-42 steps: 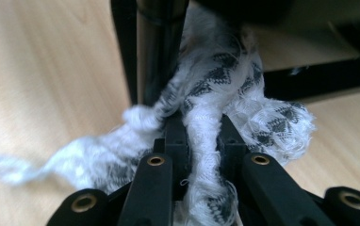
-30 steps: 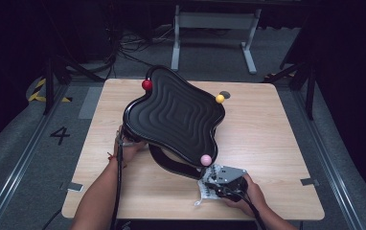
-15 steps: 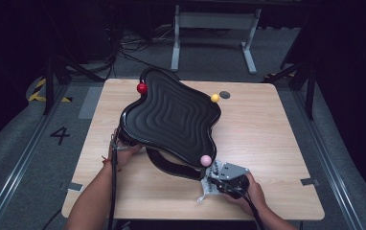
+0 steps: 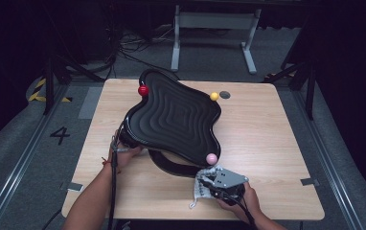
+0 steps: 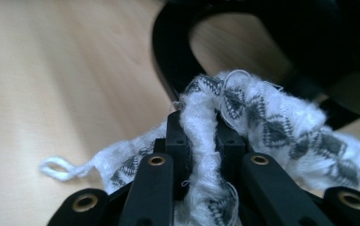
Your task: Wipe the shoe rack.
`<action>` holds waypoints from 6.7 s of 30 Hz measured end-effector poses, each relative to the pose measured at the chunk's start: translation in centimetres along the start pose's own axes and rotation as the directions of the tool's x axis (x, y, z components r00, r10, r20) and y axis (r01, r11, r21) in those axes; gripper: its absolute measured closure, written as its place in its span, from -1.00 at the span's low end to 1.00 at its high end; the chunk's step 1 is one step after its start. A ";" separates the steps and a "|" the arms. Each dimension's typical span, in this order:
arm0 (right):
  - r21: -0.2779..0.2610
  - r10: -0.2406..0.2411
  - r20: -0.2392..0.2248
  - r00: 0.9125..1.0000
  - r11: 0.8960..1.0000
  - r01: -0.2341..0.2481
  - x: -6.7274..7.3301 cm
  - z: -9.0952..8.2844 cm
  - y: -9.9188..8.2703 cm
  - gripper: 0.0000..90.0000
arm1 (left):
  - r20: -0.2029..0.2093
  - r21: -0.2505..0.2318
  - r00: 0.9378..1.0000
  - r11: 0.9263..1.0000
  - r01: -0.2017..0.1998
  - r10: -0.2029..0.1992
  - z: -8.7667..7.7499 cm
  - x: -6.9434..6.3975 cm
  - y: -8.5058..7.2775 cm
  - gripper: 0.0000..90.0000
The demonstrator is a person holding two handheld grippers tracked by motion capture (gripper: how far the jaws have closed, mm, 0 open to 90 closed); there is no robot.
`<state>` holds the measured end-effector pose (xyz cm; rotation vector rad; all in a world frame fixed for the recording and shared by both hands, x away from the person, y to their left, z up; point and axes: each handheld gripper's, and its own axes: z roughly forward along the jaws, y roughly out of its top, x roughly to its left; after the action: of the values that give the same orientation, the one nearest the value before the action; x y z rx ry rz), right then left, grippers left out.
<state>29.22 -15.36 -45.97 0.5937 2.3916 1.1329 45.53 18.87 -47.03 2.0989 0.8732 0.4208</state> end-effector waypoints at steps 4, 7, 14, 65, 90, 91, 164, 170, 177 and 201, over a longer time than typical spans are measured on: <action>0.001 0.055 0.058 0.997 0.998 -0.056 -1.7 0.0 -0.7 0.78 | 0.039 -0.012 0.999 1.000 -0.022 0.023 -0.2 -0.3 -0.3 0.67; -0.003 0.060 0.126 0.990 0.998 -0.060 -2.9 -0.2 -1.0 0.78 | 0.073 -0.017 0.997 0.999 -0.032 0.033 -0.4 -0.8 -0.5 0.67; -0.003 0.051 0.254 0.966 0.999 -0.052 -5.4 0.7 -1.9 0.79 | 0.134 -0.004 0.990 0.999 -0.054 0.054 -0.6 -1.9 -0.5 0.67; 0.038 0.003 0.241 0.971 0.999 -0.012 -9.0 4.3 -1.6 0.80 | 0.202 -0.041 0.976 0.996 -0.079 0.085 -0.7 -4.8 -1.1 0.67; 0.045 0.040 0.189 0.981 0.998 -0.050 -10.8 4.2 -2.3 0.81 | 0.265 -0.050 0.961 0.996 -0.072 0.082 -0.9 -5.6 -1.6 0.66; 0.045 0.042 0.186 0.982 0.998 -0.051 -10.8 4.2 -2.3 0.81 | 0.266 -0.051 0.960 0.996 -0.071 0.082 -0.9 -5.6 -1.6 0.66; 0.041 0.025 0.229 0.973 0.999 -0.036 -12.2 5.8 -1.3 0.82 | 0.269 -0.055 0.958 0.994 -0.091 0.103 -1.0 -6.1 -1.7 0.66; 0.043 0.044 0.259 0.965 0.997 -0.057 -13.2 5.9 -1.5 0.82 | 0.272 -0.056 0.957 0.994 -0.092 0.104 -1.0 -6.1 -1.7 0.66; 0.036 0.049 0.237 0.970 0.998 -0.059 -13.1 5.9 -1.5 0.82 | 0.272 -0.056 0.957 0.994 -0.090 0.102 -1.0 -6.1 -1.7 0.66; 0.017 -0.028 0.051 0.998 0.999 0.027 -7.1 5.4 0.1 0.81 | 0.256 -0.054 0.961 0.994 -0.092 0.103 -1.0 -6.3 -1.8 0.66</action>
<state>37.96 -15.78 -47.64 0.5867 2.3599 1.0746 39.72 15.74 -47.76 2.1060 0.6057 0.2064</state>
